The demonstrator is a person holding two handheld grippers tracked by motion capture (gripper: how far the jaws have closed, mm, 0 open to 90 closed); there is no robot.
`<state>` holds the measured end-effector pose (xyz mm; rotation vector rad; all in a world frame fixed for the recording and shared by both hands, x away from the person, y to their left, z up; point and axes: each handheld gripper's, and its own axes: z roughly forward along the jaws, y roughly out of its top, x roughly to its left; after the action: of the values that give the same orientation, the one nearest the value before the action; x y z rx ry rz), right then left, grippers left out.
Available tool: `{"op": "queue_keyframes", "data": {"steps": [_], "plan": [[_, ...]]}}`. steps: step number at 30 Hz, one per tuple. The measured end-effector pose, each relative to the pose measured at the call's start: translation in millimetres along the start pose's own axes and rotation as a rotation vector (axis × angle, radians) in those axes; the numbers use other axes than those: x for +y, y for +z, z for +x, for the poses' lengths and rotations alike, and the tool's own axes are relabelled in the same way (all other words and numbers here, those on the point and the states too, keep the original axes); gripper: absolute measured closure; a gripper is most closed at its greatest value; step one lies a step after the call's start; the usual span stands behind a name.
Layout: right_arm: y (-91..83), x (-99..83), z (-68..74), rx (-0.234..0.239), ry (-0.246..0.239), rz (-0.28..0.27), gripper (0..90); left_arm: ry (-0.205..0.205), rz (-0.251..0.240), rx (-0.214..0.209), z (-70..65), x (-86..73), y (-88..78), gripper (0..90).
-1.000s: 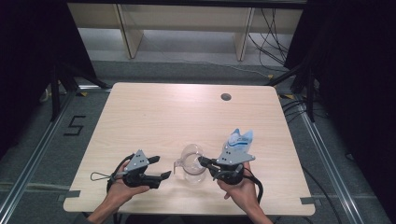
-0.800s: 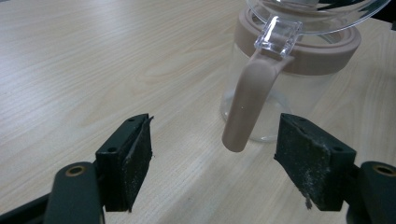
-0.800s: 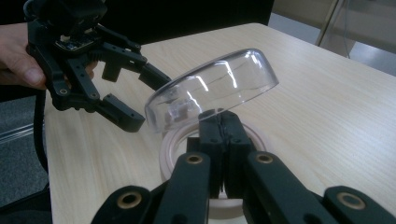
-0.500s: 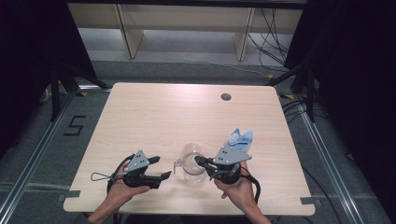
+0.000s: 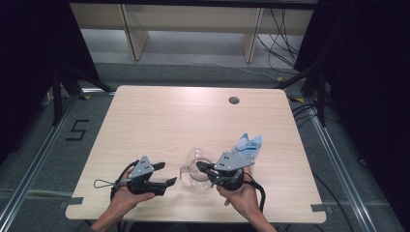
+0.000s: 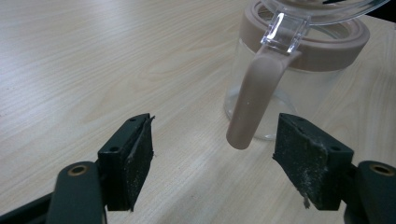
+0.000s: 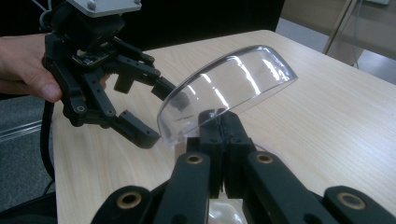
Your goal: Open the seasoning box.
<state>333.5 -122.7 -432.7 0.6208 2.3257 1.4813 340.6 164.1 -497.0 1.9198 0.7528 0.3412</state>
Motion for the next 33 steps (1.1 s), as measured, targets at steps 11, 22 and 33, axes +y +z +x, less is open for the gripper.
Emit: {"op": "queue_keyframes", "data": {"steps": [11, 22, 33], "plan": [[5.6, 7.7, 9.6, 0.012, -0.040, -0.009, 89.6, 0.012, 0.006, -0.002, -0.3, -2.0, -0.8, 28.4], [12.5, 8.8, 14.7, 0.024, -0.051, -0.022, 88.8, 0.000, 0.000, -0.006, -2.1, -3.1, 2.1, 28.9], [12.6, 9.0, 15.8, 0.032, -0.043, -0.015, 86.5, 0.005, 0.002, -0.007, -3.5, -3.2, 3.1, 29.2]]}}
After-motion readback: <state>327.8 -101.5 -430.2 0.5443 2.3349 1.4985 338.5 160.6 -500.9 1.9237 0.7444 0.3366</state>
